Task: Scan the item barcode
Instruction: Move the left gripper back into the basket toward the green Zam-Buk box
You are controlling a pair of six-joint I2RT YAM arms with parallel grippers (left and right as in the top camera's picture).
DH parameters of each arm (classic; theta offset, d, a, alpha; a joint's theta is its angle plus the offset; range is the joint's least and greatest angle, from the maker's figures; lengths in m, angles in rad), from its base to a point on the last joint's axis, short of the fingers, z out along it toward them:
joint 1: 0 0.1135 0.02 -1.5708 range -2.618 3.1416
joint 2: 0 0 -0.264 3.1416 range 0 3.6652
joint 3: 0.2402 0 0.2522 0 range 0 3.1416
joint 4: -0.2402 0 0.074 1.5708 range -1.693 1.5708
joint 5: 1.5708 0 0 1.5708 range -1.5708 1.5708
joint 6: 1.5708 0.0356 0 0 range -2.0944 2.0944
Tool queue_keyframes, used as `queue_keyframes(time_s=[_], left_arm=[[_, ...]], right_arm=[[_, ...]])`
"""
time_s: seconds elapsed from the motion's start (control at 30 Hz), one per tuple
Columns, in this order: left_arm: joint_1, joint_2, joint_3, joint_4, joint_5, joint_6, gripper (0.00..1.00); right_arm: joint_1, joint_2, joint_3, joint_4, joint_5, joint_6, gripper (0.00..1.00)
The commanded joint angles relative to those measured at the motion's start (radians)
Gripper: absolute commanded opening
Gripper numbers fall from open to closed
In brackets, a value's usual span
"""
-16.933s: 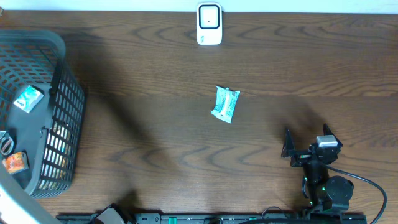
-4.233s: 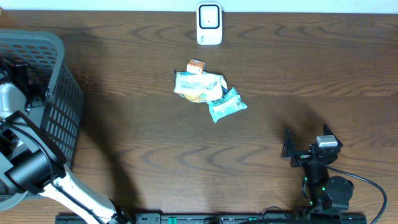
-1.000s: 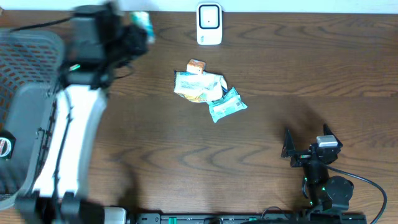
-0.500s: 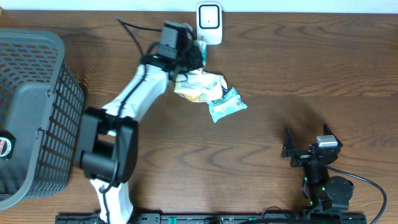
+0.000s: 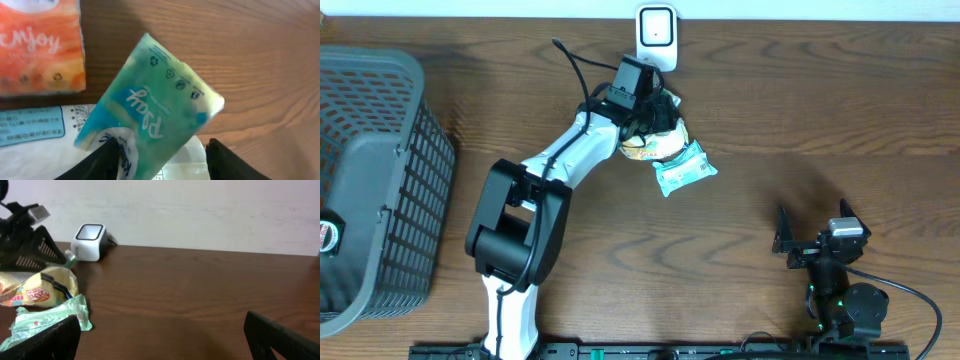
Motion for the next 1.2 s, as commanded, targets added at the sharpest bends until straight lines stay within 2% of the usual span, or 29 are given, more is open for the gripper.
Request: queue_keyframes(time_s=[0.0,0.17,0.23,0.4,0.73,0.8,1.0,1.1,1.17], left_arm=[[0.027,-0.119,0.021,-0.001,-0.004,0.085,0.61],[0.078,-0.301,0.021,-0.006,-0.018,0.202,0.73],[0.109,-0.373,0.021,-0.019,-0.069,0.213,0.77],[0.22,-0.537,0.021,-0.083,-0.23,0.213,0.78],[0.59,-0.788,0.021,-0.308,-0.337,0.214,0.79],[0.673,-0.809,0.021,-0.383,-0.426,0.215,0.79],[0.84,-0.765,0.021,-0.571,-0.684,0.371,0.79],[0.903,-0.704,0.02,-0.612,-0.844,0.344,0.79],[0.944,-0.655,0.02,-0.612,-0.918,0.273,0.79]], right_arm=[[-0.005,-0.006,-0.001,-0.005,0.003,0.014,0.99],[-0.005,-0.006,-0.001,-0.005,0.003,0.014,0.99],[-0.005,-0.006,-0.001,-0.005,0.003,0.014,0.99],[-0.005,-0.006,-0.001,-0.005,0.003,0.014,0.99],[-0.005,-0.006,-0.001,-0.005,0.003,0.014,0.99],[-0.005,-0.006,-0.001,-0.005,0.003,0.014,0.99],[-0.005,-0.006,-0.001,-0.005,0.003,0.014,0.99],[-0.005,-0.006,-0.001,-0.005,0.003,0.014,0.99],[-0.005,-0.006,-0.001,-0.005,0.003,0.014,0.99]])
